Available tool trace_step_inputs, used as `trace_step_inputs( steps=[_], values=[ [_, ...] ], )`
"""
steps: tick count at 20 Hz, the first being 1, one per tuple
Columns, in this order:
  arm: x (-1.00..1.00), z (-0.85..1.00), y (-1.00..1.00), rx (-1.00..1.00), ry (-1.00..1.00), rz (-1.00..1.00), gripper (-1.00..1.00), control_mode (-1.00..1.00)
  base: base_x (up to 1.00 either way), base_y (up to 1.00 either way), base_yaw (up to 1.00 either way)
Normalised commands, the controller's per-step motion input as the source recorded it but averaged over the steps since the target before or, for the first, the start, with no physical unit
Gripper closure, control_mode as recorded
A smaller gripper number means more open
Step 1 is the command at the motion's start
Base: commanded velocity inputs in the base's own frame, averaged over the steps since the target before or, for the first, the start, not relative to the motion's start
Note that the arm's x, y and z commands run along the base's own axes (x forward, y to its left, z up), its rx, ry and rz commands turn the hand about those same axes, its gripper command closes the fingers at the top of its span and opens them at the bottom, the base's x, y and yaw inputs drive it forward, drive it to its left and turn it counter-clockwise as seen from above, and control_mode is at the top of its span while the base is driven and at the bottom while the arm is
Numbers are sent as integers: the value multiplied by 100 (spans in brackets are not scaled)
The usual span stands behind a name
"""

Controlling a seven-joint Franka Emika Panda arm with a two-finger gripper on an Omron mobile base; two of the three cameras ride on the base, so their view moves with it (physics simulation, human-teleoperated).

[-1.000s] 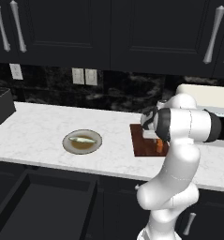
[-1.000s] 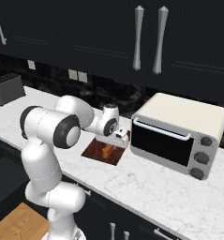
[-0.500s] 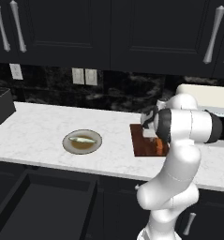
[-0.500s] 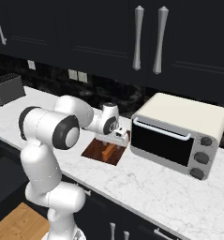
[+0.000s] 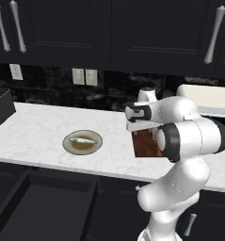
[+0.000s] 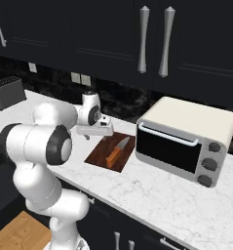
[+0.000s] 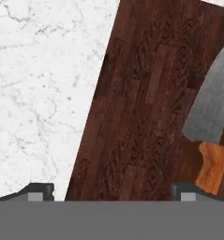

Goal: Pick up the knife from the drawer and place it on the cutting board. Then place the meat from the plate to the cutting board.

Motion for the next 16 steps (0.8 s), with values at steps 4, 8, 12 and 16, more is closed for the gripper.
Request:
trace_step_inputs(
  steps=[4, 8, 12, 16],
  values=[
    [11, 11, 100, 0, -12, 54, -100, -100, 0, 0, 0],
    [14, 0, 100, 0, -17, 55, -100, -100, 0, 0, 0],
    [41, 0, 100, 0, -10, 49, -100, -100, 0, 0, 0],
    [65, -8, 100, 0, 2, 39, -100, -100, 0, 0, 0]
  ],
)
